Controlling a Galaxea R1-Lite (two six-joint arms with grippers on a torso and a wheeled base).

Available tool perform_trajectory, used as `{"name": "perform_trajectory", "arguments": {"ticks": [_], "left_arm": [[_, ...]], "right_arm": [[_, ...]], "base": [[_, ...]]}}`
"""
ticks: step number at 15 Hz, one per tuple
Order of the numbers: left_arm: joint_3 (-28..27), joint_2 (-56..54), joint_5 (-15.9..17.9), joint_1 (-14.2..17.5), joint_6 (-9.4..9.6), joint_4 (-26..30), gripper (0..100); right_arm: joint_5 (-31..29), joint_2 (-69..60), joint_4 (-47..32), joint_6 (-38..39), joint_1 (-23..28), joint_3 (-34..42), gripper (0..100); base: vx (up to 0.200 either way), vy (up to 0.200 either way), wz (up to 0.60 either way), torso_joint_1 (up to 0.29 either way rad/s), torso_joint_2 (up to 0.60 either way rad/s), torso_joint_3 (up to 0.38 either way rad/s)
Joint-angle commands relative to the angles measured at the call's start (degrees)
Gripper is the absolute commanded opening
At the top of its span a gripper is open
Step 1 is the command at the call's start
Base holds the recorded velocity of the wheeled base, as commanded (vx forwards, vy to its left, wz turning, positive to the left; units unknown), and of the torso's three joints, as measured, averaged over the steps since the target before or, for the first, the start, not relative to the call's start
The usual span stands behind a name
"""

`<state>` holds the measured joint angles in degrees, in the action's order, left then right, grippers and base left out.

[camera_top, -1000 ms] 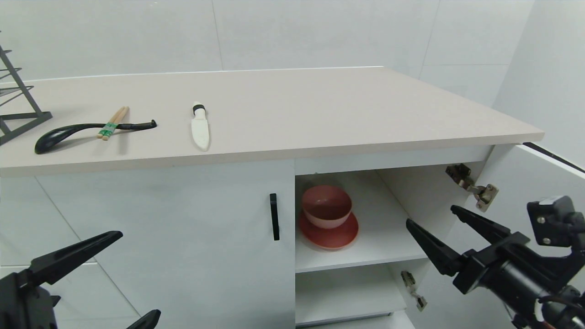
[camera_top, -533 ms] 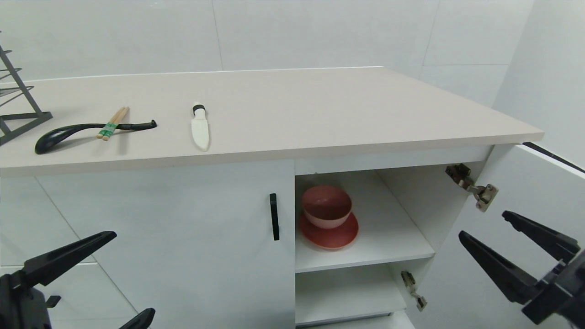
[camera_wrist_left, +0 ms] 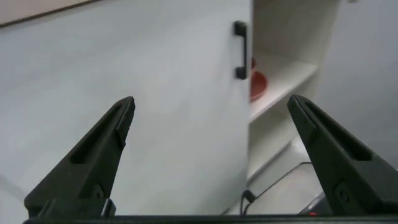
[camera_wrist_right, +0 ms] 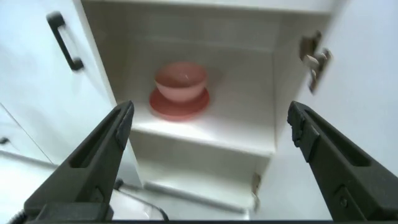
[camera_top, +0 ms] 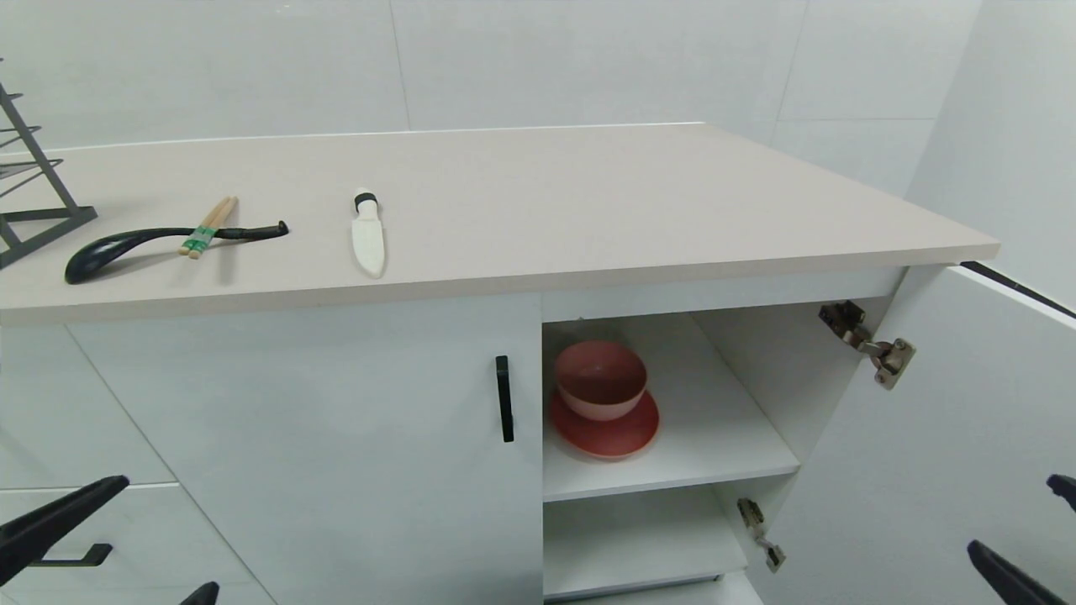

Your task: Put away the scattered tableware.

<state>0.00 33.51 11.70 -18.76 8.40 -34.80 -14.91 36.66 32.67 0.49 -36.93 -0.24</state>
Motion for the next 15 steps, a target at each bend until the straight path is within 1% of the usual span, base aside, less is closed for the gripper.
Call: {"name": "perform_trajectory", "arguments": {"ticks": [1,2,3,4,5,6,7,8,9,10,12,14,15], "left_arm": [[0.0,-10.7,0.2,6.8,-1.02,3.3,100],[0.0,-10.7,0.2,6.8,-1.02,3.3,100],[0.0,-16.6,0.8,11.1,-3.39,11.0,100],[0.0,-20.6,0.8,12.9,-4.88,15.6,100],[0.0,-22.7,0.8,13.8,-5.85,17.8,100],[0.0,-27.0,0.8,16.7,-9.01,22.5,100],[0.0,-27.9,0.8,17.8,-11.3,23.7,100],[0.0,-28.0,0.9,18.0,-13.41,23.7,100],[0.0,-28.1,0.9,18.0,-13.85,23.9,100],[0.0,-28.9,1.0,18.1,-13.85,24.3,100],[0.0,-31.7,1.0,18.1,-13.5,25.1,100],[0.0,-33.4,0.9,18.7,-13.85,25.3,100],[0.0,-33.5,0.9,18.7,-13.67,25.2,100]], "right_arm": [[0.0,-8.7,-2.3,-0.3,4.0,-0.5,100],[0.0,-8.7,-2.3,-0.3,4.0,-0.5,100],[0.1,-9.3,-2.6,-1.4,6.6,-0.6,100],[0.1,-9.9,-2.7,-1.5,6.8,-0.5,100],[0.1,-10.3,-2.7,-1.5,7.2,-0.5,100],[0.1,-12.7,-3.5,-2.0,9.9,-0.1,100],[0.1,-15.5,-6.7,-2.7,12.1,-0.2,100],[0.5,-18.7,-10.1,-2.9,13.0,-0.4,100],[1.3,-20.7,-12.0,-3.6,13.1,-0.4,100],[1.5,-22.2,-13.4,-3.7,13.5,-0.4,100],[1.5,-22.7,-14.1,-3.7,15.3,-0.5,100],[2.1,-22.7,-14.3,-3.9,17.0,-0.4,100],[2.8,-23.3,-15.1,-3.9,18.7,-0.3,100]], "base": [[0.0,0.0,0.0,0.0,0.0,0.0],[0.0,0.0,0.0,0.0,0.0,0.0],[0.0,0.0,0.0,0.0,0.0,0.0],[0.0,0.0,0.0,0.0,0.0,0.0],[0.0,0.0,0.0,0.0,0.0,0.0],[0.0,0.0,0.0,0.0,0.0,0.0],[0.0,0.0,0.0,0.0,0.0,0.0],[0.0,0.0,0.0,0.0,0.0,0.0],[0.0,0.0,0.0,0.0,0.0,0.0],[0.0,0.0,0.0,0.0,0.0,0.0],[0.0,0.0,0.0,0.0,0.0,0.0],[0.0,0.0,0.0,0.0,0.0,0.0],[0.0,0.0,0.0,0.0,0.0,0.0]]}}
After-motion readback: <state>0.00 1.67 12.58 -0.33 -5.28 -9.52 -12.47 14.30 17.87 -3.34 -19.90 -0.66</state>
